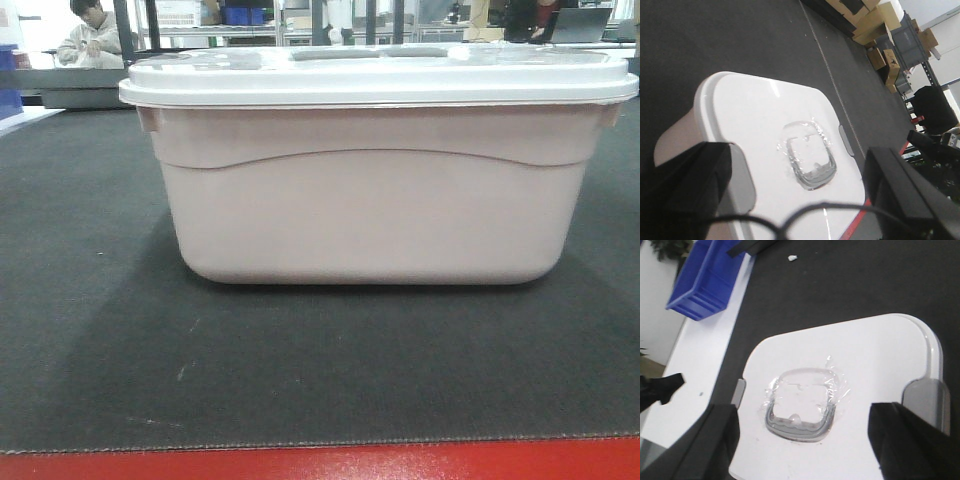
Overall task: Grab white bin and place on right shelf
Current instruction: 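Close both grippers on the lid rims at opposite ends of the bin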
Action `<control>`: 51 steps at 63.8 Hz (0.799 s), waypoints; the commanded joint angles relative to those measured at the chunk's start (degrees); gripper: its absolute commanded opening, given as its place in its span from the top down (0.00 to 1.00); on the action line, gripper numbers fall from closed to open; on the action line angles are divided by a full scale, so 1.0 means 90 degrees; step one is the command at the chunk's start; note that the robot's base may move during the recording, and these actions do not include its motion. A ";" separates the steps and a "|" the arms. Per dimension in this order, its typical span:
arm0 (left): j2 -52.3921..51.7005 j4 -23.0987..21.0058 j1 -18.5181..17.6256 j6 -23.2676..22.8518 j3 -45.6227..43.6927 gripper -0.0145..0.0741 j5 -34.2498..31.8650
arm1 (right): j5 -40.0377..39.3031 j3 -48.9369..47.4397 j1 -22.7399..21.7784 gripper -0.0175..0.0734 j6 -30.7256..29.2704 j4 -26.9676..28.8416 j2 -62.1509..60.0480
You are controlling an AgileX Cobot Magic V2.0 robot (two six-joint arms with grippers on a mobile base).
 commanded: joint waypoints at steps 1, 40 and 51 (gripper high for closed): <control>0.0043 -0.0622 0.0011 0.0161 -0.0211 0.34 0.0780 | 0.0505 -0.0231 -0.0492 0.12 -0.0668 0.1367 0.0141; 0.1345 -0.0650 -0.0478 0.0329 -0.0211 0.34 0.0791 | 0.1744 -0.0231 -0.0870 0.12 -0.2097 0.1911 0.2710; 0.1434 -0.0624 -0.0562 0.0329 -0.0211 0.34 0.0791 | 0.1744 -0.0231 -0.0616 0.12 -0.2103 0.1890 0.3039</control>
